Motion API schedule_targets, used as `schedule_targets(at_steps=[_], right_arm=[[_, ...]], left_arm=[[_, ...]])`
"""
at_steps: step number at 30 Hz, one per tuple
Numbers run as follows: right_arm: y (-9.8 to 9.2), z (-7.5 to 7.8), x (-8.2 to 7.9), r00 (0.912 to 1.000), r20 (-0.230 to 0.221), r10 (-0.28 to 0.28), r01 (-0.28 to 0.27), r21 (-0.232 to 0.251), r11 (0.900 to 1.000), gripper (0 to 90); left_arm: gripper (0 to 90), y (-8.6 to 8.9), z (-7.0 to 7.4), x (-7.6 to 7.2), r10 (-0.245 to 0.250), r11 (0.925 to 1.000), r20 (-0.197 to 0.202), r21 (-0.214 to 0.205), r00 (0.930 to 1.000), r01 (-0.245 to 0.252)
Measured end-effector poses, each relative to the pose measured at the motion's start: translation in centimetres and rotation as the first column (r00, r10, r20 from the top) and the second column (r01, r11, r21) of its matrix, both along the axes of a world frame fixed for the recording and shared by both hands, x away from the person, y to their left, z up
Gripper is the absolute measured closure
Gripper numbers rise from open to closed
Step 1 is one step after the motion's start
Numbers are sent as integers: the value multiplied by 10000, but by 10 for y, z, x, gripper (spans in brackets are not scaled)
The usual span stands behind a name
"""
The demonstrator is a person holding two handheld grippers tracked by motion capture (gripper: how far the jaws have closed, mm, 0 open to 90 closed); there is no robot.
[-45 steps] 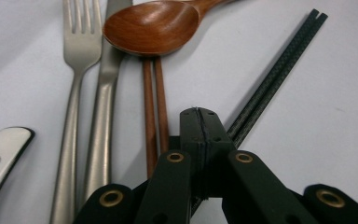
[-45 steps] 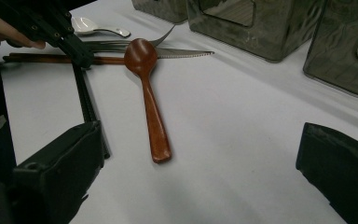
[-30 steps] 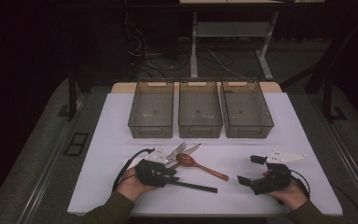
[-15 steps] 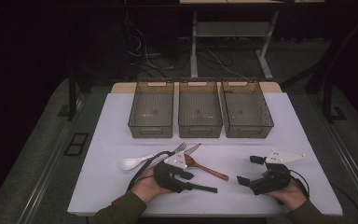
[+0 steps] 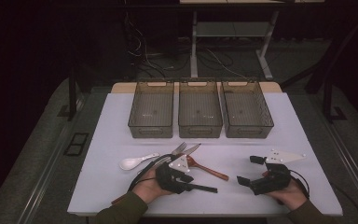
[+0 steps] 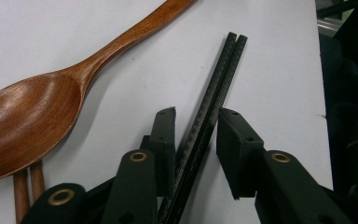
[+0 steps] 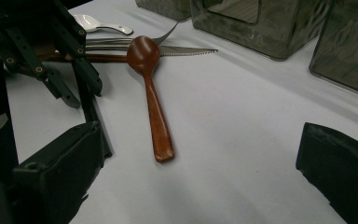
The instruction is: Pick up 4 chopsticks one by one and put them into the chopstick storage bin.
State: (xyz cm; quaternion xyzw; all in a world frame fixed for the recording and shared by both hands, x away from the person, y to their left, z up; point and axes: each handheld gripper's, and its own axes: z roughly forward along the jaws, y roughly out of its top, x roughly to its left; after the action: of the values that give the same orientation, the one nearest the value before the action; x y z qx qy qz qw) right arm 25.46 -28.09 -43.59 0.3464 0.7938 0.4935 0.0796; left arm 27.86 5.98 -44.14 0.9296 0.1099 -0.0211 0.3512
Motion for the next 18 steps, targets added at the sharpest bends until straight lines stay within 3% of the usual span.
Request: schedule_targets(at_steps=[18], right_arm=[[0,0,0,10000,5,-28,28,4,10000,6]], left_arm=[[746,3,0,-1,-104,9999,110,61,9999,103]])
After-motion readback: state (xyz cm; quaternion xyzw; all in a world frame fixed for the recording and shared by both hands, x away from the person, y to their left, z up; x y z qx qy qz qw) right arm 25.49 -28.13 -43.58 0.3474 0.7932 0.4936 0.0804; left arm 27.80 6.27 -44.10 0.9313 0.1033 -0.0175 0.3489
